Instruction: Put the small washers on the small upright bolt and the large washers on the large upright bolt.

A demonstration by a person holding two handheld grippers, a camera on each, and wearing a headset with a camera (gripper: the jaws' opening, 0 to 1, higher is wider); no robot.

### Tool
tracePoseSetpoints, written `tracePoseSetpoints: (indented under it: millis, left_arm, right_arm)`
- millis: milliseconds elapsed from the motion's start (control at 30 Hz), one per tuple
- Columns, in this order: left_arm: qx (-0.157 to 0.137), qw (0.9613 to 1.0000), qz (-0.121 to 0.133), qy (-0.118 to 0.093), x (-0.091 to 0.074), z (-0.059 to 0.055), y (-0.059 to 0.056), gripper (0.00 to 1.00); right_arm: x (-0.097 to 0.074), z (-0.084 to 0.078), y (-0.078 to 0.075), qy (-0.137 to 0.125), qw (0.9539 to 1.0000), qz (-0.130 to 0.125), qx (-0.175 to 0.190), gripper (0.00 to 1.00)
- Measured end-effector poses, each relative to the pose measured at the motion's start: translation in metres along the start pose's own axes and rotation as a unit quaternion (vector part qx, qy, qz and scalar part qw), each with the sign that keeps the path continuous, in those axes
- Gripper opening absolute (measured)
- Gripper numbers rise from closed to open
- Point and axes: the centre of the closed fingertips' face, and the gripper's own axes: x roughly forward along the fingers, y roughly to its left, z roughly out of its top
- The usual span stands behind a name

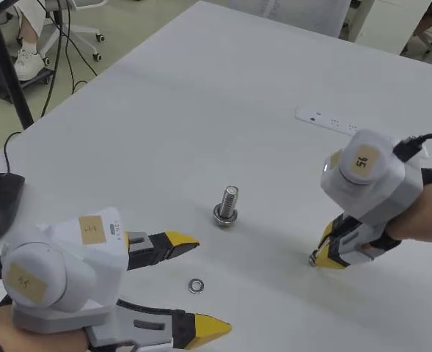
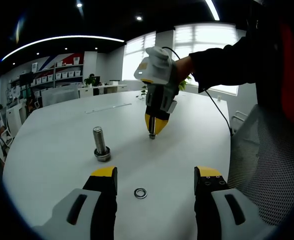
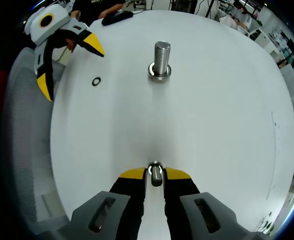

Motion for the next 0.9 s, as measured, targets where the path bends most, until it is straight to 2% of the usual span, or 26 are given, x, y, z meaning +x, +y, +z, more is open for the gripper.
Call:
tracePoseSetpoints:
  millis: [667, 900]
  left_arm:
    - [0.0, 1.0, 0.001, 0.004, -0.0014, -0.0021, -0.0004, 0.61]
    - [0.0, 1.0, 0.0, 0.004, -0.0004, -0.0017, -0.0002, 0.61]
  right_arm:
    - [0.0051, -0.0006, 0.0001, -0.007, 1.0, -0.002, 0.001, 0.17]
    - [0.0021, -0.0039, -0.0043, -0.008, 0.9999, -0.008, 0.007, 0.19]
